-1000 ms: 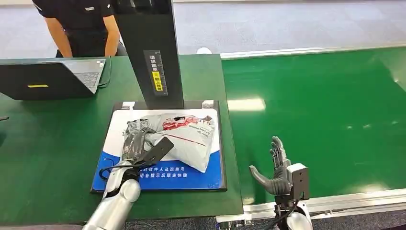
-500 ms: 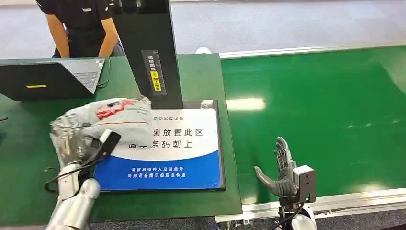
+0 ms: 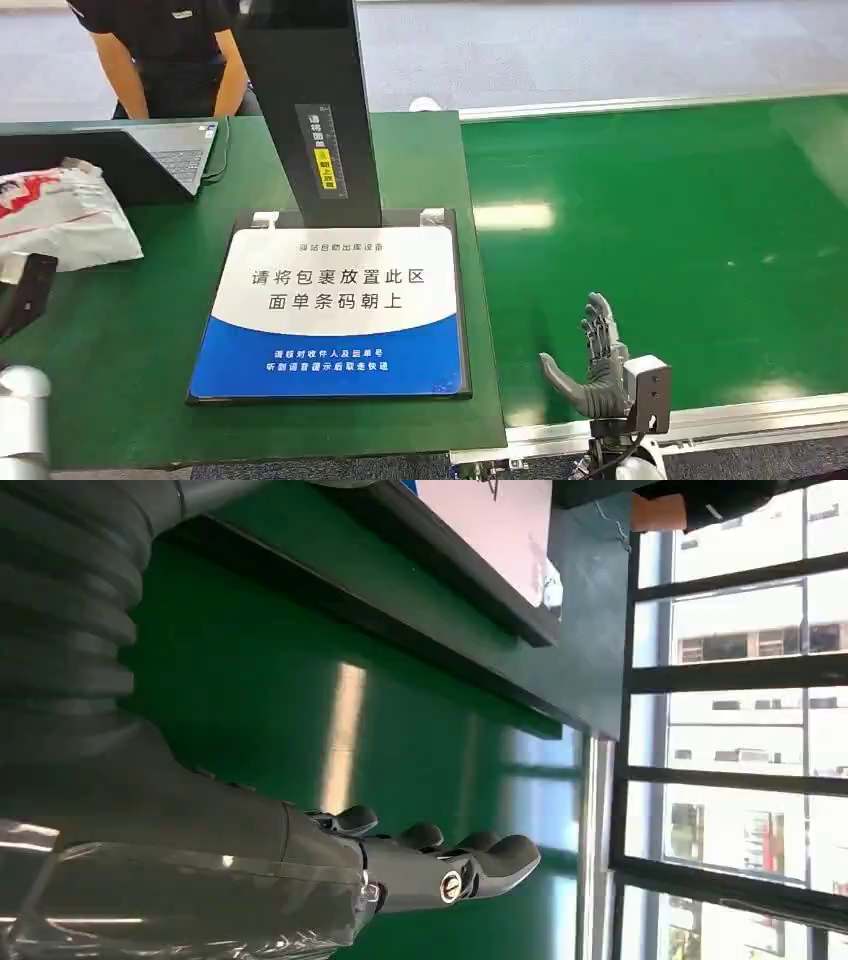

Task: Moved the parcel from conveyor to table for the left to box.

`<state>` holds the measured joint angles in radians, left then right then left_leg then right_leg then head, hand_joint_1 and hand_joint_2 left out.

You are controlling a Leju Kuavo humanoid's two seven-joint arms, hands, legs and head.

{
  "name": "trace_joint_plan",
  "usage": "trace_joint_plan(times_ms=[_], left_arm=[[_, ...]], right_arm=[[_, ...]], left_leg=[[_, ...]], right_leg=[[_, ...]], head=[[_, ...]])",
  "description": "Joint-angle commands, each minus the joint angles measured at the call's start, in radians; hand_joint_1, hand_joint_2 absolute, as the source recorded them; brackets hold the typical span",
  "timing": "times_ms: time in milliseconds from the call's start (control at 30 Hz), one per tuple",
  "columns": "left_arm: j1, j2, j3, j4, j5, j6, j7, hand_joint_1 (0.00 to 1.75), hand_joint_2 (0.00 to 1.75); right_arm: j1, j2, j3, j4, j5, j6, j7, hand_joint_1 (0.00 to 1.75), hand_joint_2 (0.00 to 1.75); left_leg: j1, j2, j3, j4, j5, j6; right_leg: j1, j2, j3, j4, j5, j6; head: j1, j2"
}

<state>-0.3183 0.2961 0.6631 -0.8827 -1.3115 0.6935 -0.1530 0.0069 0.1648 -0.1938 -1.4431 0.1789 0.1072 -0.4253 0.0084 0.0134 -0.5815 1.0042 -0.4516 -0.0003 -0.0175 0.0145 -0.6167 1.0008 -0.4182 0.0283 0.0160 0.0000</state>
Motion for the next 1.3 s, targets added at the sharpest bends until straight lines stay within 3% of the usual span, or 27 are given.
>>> trace_joint_plan(times_ms=[33, 367, 567, 600, 767, 833, 867, 900, 933, 967, 1033, 1200, 1233, 1300], left_arm=[[-0.095, 0.028, 0.094, 0.172, 0.097, -0.027, -0.005, 0.0, 1.75], [-0.023, 0.015, 0.039, 0.087, 0.283, -0.02, -0.074, 0.0, 1.75], [0.006, -0.035, 0.025, -0.036, 0.388, 0.005, -0.163, 0.0, 1.75], [0.013, -0.066, 0.038, -0.103, 0.407, 0.005, -0.236, 0.0, 1.75], [0.03, -0.13, -0.043, -0.234, 0.446, -0.043, -0.222, 0.0, 1.75], [0.054, -0.143, -0.139, -0.3, 0.444, -0.271, -0.091, 0.0, 1.75], [0.055, -0.15, -0.147, -0.308, 0.441, -0.272, -0.081, 0.0, 1.75], [0.065, -0.131, -0.206, -0.286, 0.388, -0.415, 0.012, 0.0, 1.75], [0.075, -0.155, -0.256, -0.314, 0.502, -0.624, -0.08, 0.0, 1.75], [0.08, -0.169, -0.272, -0.316, 0.501, -0.619, -0.077, 0.0, 1.75], [0.118, -0.193, -0.349, -0.345, 0.714, -0.813, -0.225, 0.0, 1.75], [0.161, -0.28, -0.47, -0.429, 0.957, -0.9, -0.327, 0.0, 1.75], [0.161, -0.339, -0.432, -0.43, 1.12, -0.939, -0.376, 0.0, 1.75], [0.171, -0.343, -0.477, -0.407, 1.139, -0.921, -0.381, 0.0, 1.75]], right_arm=[[0.011, 0.016, -0.03, 0.005, -0.004, -0.002, -0.001, 0.0, 1.75], [-0.004, 0.007, -0.015, 0.033, -0.005, -0.004, -0.008, 0.0, 1.75], [-0.007, 0.012, -0.013, 0.037, -0.005, -0.005, -0.008, 0.0, 1.75], [-0.007, 0.013, -0.015, 0.038, -0.006, -0.007, -0.009, 0.0, 1.75], [-0.02, 0.01, -0.023, 0.049, -0.007, -0.01, -0.009, 0.0, 1.75], [-0.028, 0.01, -0.028, 0.057, -0.007, -0.01, -0.009, 0.0, 1.75], [-0.03, 0.01, -0.029, 0.058, -0.007, -0.01, -0.009, 0.0, 1.75], [-0.036, 0.012, -0.03, 0.065, -0.004, -0.006, -0.006, 0.0, 1.75], [-0.045, 0.016, -0.036, 0.079, 0.0, -0.004, -0.004, 0.0, 1.75], [-0.046, 0.016, -0.038, 0.082, 0.002, -0.003, -0.005, 0.0, 1.75], [-0.048, 0.015, -0.041, 0.086, 0.006, 0.0, -0.008, 0.0, 1.75], [-0.042, 0.009, -0.031, 0.058, 0.014, 0.013, -0.012, 0.0, 1.75], [-0.041, 0.009, -0.016, 0.05, 0.021, 0.021, -0.017, 0.0, 1.75], [-0.042, 0.01, 0.013, 0.04, 0.043, 0.016, -0.034, 0.0, 1.75]], left_leg=[[0.0, -0.004, 0.002, -0.001, 0.0, 0.0], [0.0, -0.002, 0.002, -0.002, 0.0, 0.0], [0.0, -0.003, 0.002, -0.001, 0.0, 0.0], [0.0, -0.003, 0.001, -0.001, 0.0, 0.0], [0.0, -0.004, 0.0, 0.0, 0.0, 0.0], [0.0, -0.006, 0.001, -0.001, 0.001, 0.0], [0.0, -0.005, 0.0, 0.0, 0.001, 0.0], [0.0, -0.006, 0.001, -0.001, 0.001, 0.0], [0.0, -0.005, 0.001, 0.0, 0.001, 0.0], [0.0, -0.006, 0.002, -0.001, 0.001, 0.0], [-0.001, -0.006, 0.002, -0.002, 0.001, 0.0], [-0.001, -0.007, 0.002, -0.001, 0.0, 0.001], [-0.002, -0.004, 0.001, -0.001, 0.0, 0.001], [-0.003, -0.004, 0.002, -0.001, 0.0, 0.001]], right_leg=[[0.0, -0.004, 0.002, 0.0, -0.001, -0.002], [0.0, -0.002, 0.003, -0.001, 0.0, -0.002], [0.001, -0.003, 0.003, -0.001, 0.0, -0.002], [0.0, -0.003, 0.002, -0.001, 0.0, -0.002], [0.0, -0.004, 0.001, -0.001, 0.0, -0.001], [0.0, -0.007, 0.003, -0.001, 0.0, -0.002], [0.0, -0.005, 0.002, -0.001, 0.0, -0.001], [0.0, -0.007, 0.003, -0.001, 0.0, -0.002], [0.0, -0.005, 0.002, -0.001, 0.0, -0.001], [0.0, -0.006, 0.003, -0.002, 0.0, -0.002], [0.0, -0.007, 0.004, -0.002, 0.0, -0.002], [-0.001, -0.007, 0.005, -0.002, 0.0, -0.001], [-0.002, -0.005, 0.003, -0.002, 0.0, -0.001], [-0.003, -0.005, 0.002, -0.001, 0.0, -0.001]], head=[[0.0, 0.0], [0.0, 0.0], [0.0, 0.0], [0.0, 0.0], [0.0, 0.0], [0.0, 0.0], [0.0, 0.0], [0.001, 0.0], [0.0, 0.0], [0.0, 0.0], [0.0, 0.0], [0.0, 0.0], [0.0, 0.0], [0.0, 0.0]])
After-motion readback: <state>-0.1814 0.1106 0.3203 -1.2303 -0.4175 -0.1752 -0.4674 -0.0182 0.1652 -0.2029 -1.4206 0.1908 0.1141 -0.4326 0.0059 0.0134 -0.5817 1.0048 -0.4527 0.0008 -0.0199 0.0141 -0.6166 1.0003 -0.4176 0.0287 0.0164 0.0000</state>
